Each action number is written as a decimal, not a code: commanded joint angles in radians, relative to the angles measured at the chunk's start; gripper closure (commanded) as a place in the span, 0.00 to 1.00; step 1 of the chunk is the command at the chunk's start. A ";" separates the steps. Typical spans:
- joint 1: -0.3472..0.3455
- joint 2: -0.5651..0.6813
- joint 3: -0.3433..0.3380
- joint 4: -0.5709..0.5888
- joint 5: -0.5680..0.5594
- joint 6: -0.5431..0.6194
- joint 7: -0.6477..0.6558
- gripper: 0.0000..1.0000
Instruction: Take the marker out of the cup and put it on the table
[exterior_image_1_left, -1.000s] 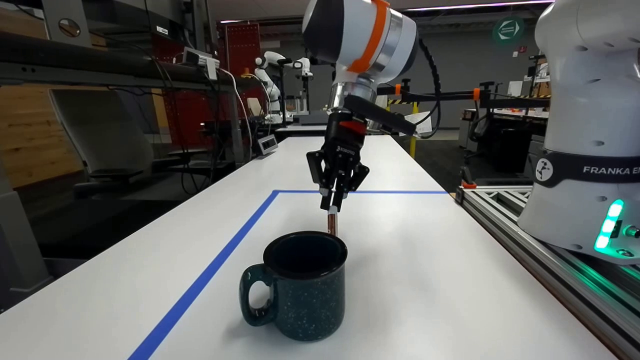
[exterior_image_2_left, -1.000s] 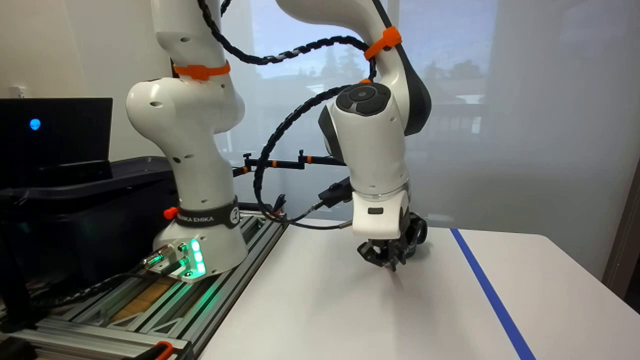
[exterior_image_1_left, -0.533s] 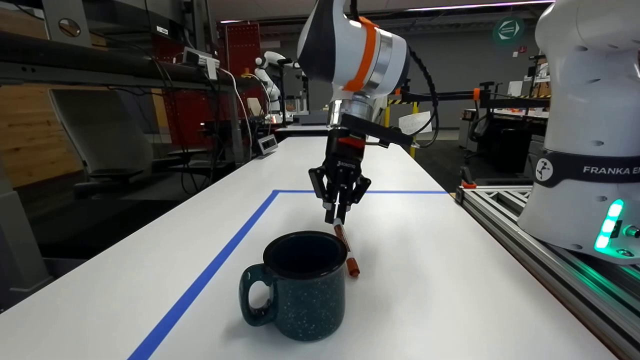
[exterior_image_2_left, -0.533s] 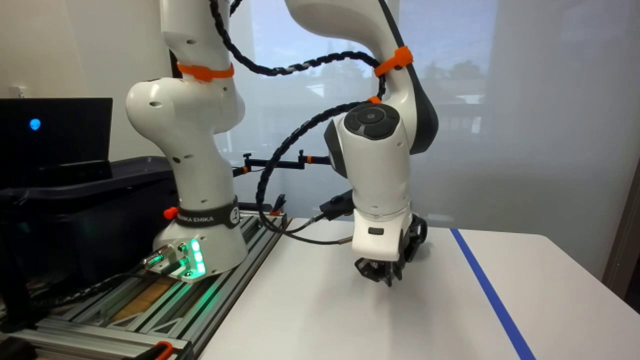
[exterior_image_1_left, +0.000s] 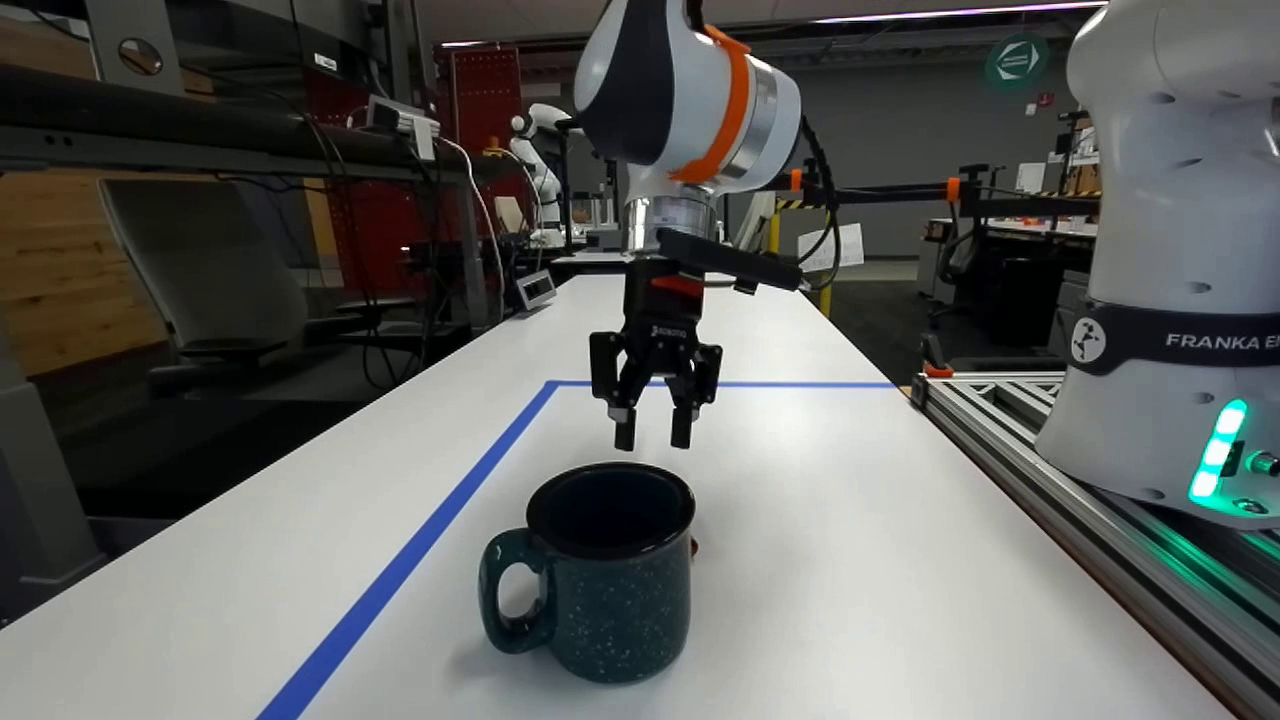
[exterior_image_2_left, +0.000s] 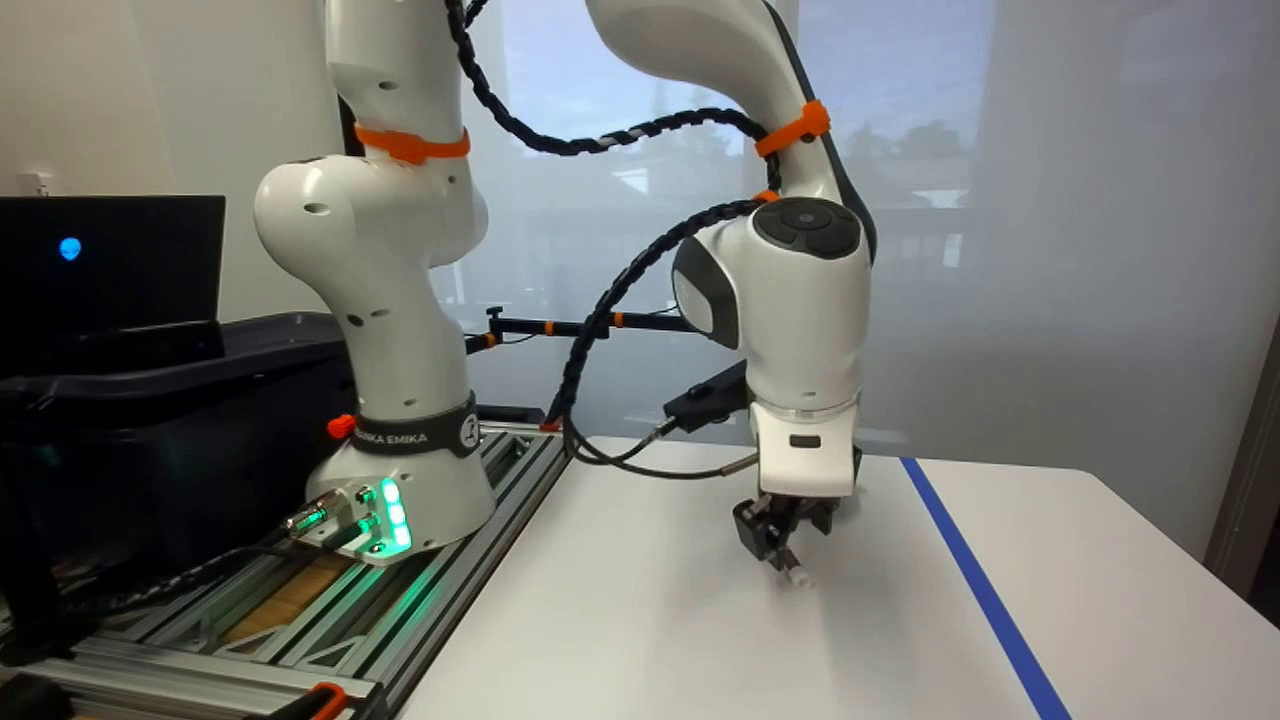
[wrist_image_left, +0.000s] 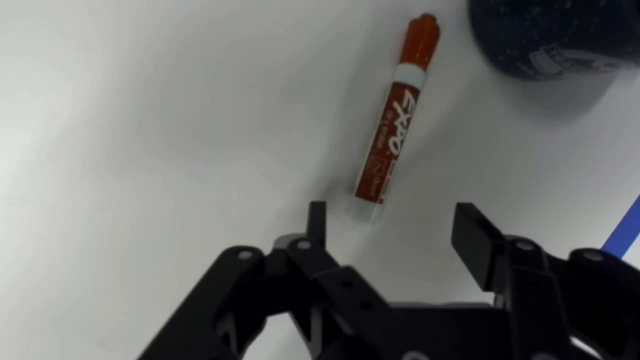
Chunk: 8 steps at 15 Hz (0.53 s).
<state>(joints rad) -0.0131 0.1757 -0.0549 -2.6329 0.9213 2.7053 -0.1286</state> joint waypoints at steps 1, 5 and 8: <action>0.126 -0.132 -0.028 -0.091 -0.276 0.001 0.182 0.02; 0.304 -0.144 -0.120 -0.131 -0.605 0.042 0.398 0.00; 0.465 -0.112 -0.267 -0.131 -0.854 0.087 0.548 0.00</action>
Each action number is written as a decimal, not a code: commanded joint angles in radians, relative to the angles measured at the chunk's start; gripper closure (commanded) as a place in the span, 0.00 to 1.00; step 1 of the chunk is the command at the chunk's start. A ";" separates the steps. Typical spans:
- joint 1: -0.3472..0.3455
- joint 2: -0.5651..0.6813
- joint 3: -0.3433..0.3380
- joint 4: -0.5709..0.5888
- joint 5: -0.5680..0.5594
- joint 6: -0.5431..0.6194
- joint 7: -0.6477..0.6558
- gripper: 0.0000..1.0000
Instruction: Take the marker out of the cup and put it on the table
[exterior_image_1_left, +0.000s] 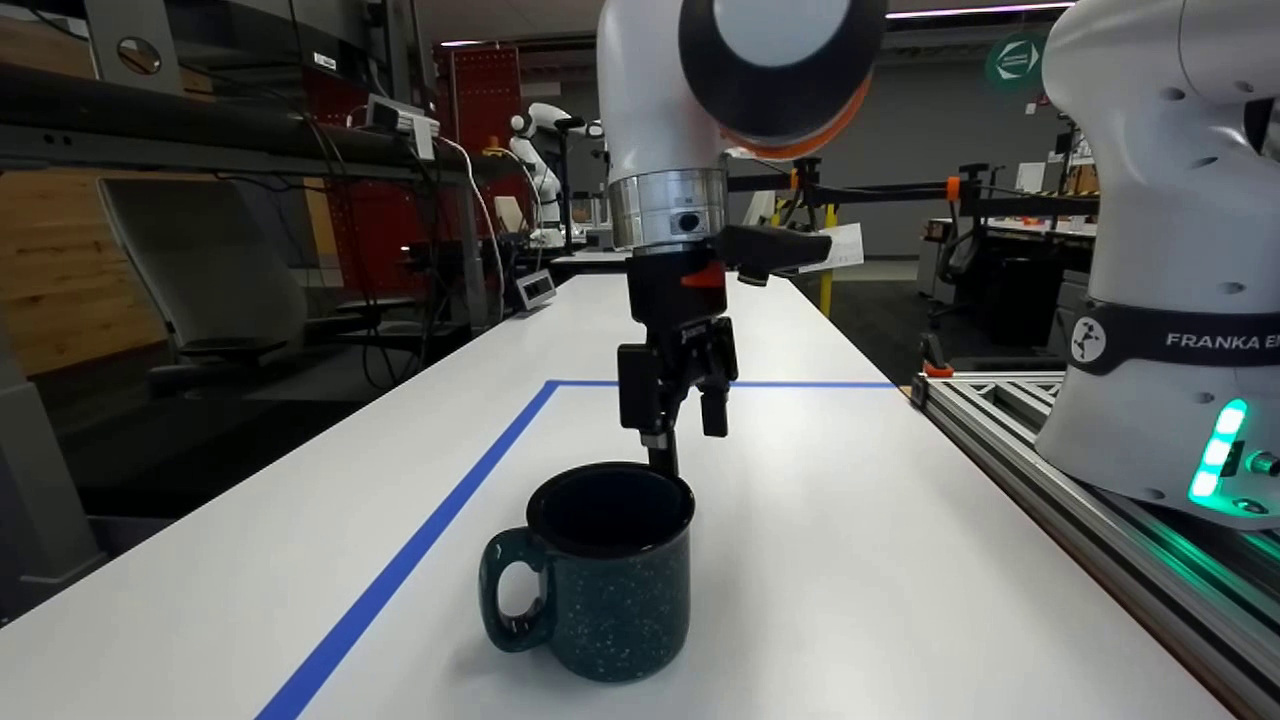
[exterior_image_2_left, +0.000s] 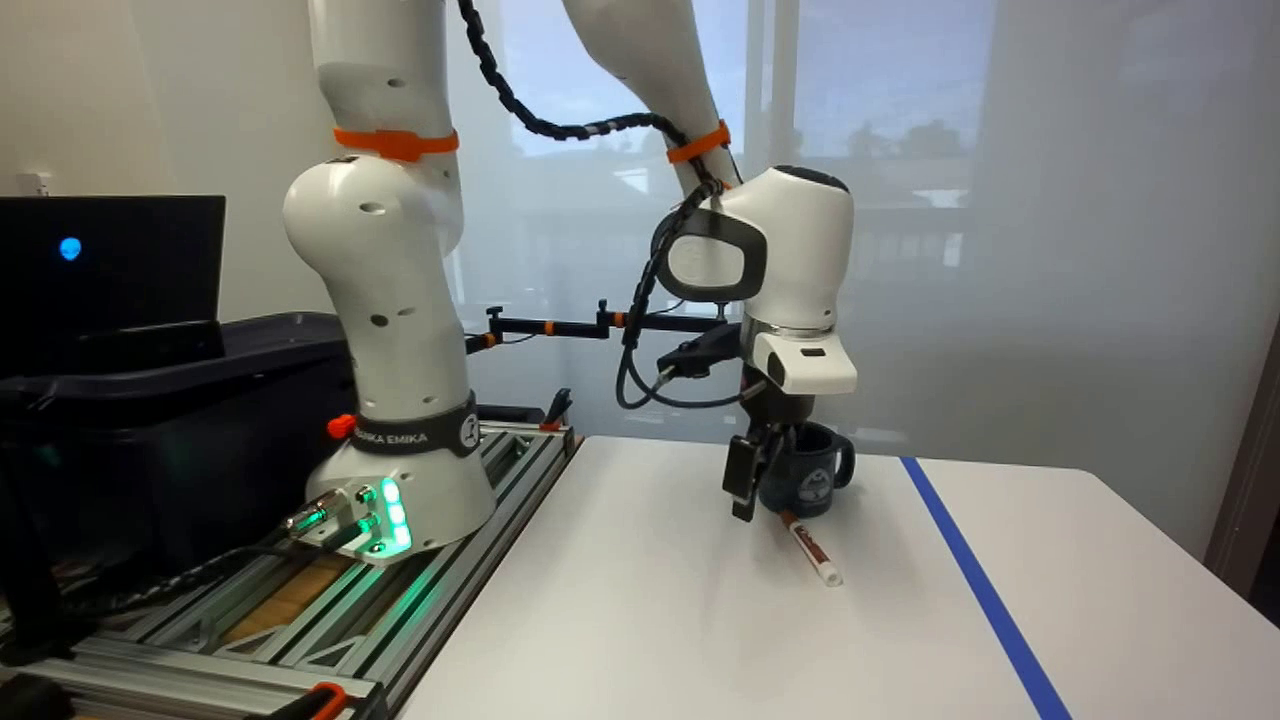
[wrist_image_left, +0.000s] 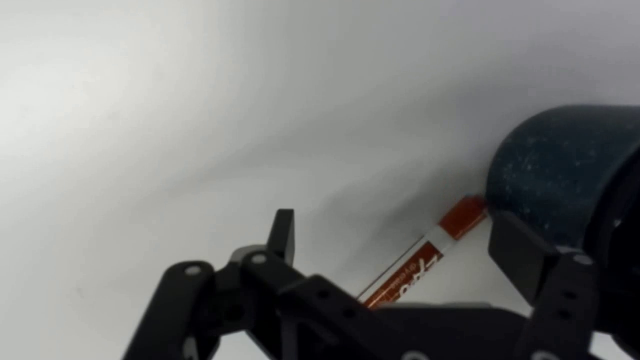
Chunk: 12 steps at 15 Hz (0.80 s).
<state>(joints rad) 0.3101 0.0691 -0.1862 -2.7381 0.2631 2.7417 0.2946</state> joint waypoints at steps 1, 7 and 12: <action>0.200 0.014 -0.204 -0.006 -0.278 0.058 0.166 0.01; 0.536 0.037 -0.622 0.134 -0.784 0.045 0.436 0.00; 0.617 -0.166 -0.737 0.139 -1.184 -0.074 0.732 0.00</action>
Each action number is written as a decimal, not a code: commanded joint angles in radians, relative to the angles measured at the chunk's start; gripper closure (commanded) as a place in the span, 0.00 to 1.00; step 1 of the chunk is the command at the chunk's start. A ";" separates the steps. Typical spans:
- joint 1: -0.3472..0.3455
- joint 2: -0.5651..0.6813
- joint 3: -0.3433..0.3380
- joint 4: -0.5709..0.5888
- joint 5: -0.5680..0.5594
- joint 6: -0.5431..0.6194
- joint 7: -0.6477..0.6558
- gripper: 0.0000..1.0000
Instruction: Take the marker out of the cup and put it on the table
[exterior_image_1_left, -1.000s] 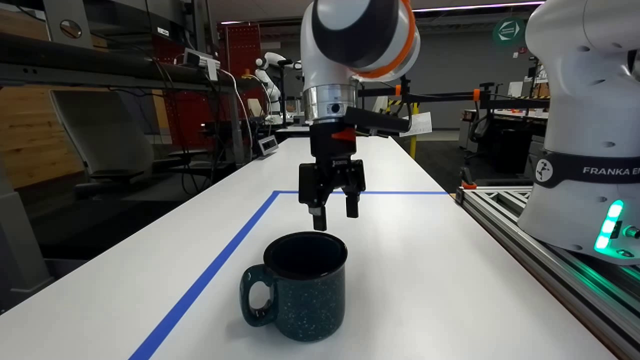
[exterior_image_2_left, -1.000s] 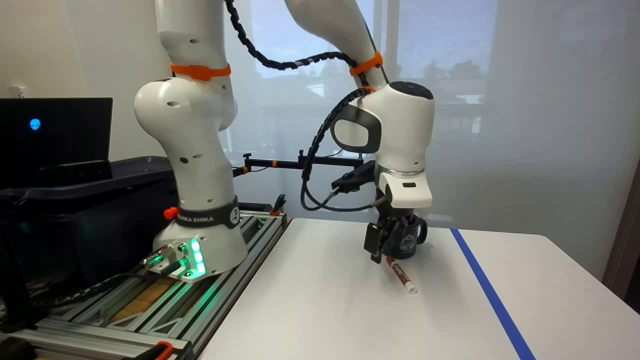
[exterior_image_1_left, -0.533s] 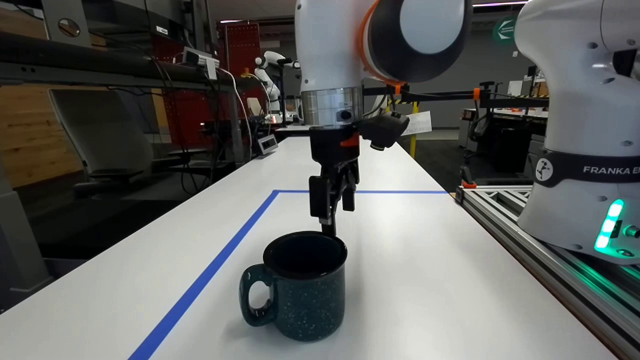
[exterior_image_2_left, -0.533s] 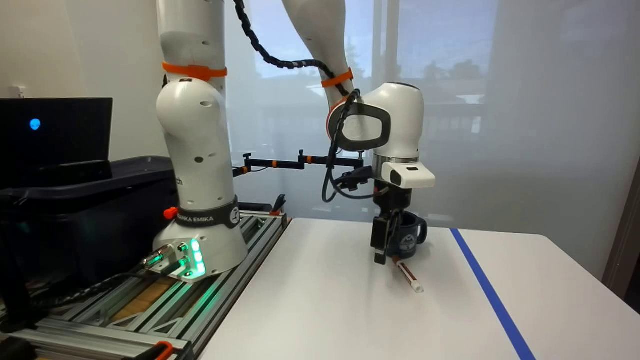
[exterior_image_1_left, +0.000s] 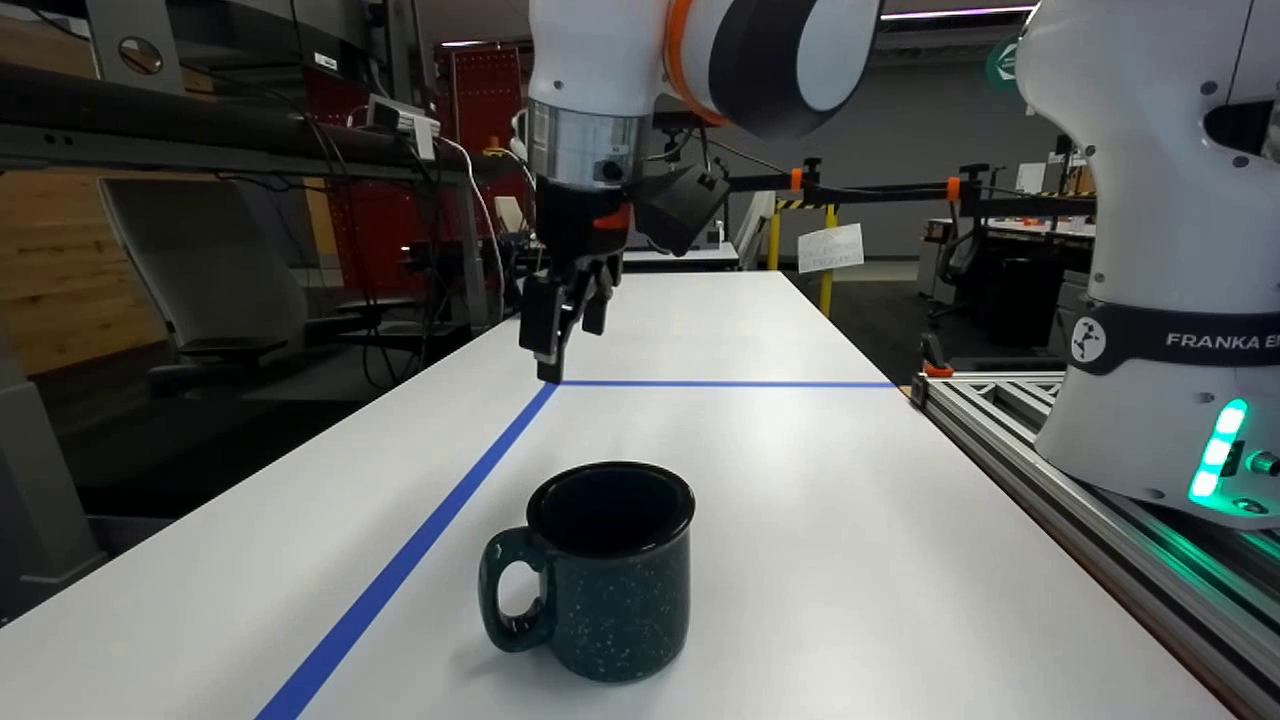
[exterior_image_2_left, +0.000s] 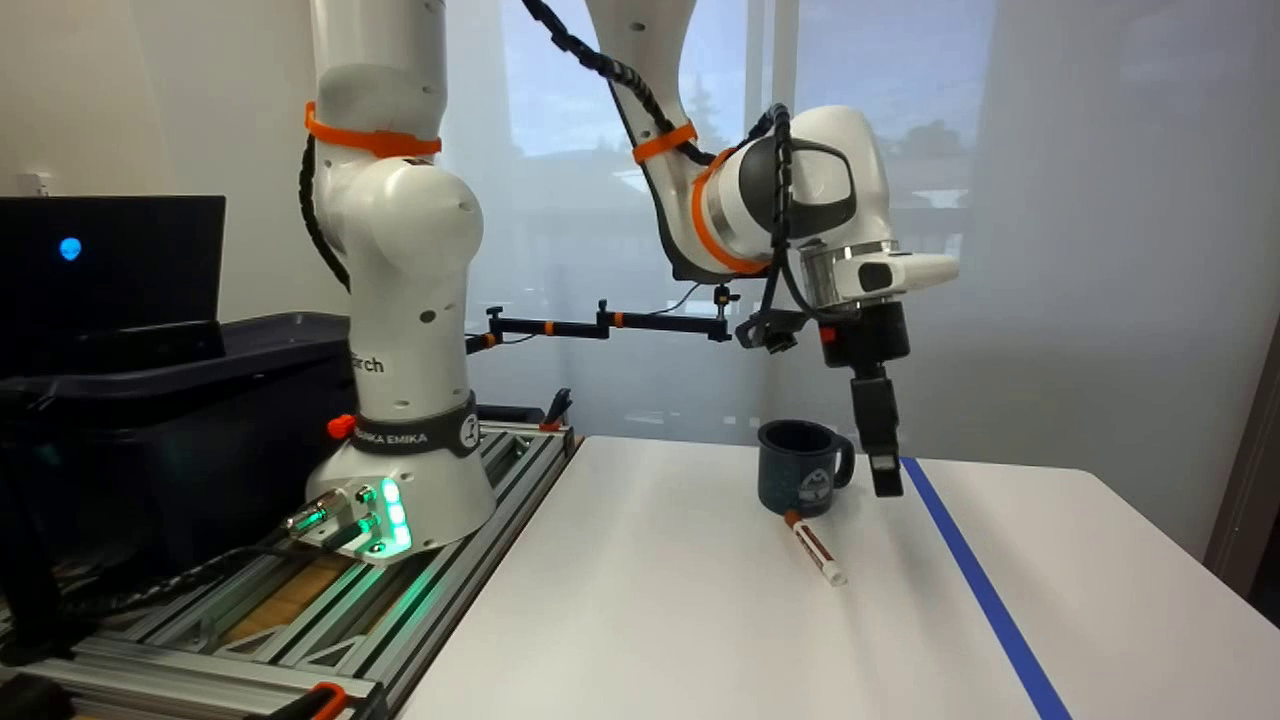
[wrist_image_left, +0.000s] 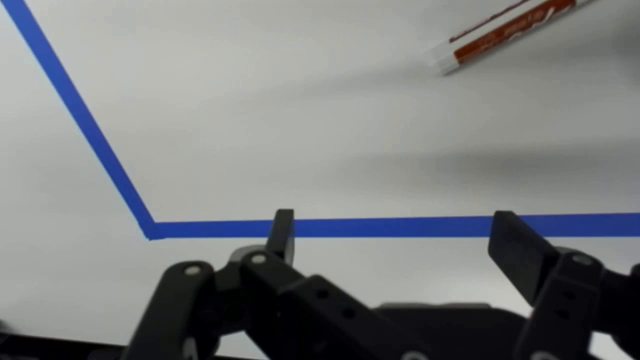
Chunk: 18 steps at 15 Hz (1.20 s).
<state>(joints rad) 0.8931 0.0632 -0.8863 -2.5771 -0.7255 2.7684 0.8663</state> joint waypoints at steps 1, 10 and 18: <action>0.029 -0.214 -0.023 -0.040 -0.189 -0.145 0.170 0.00; 0.011 -0.071 -0.012 -0.004 -0.128 -0.068 0.115 0.00; 0.011 -0.070 -0.012 -0.003 -0.128 -0.067 0.115 0.00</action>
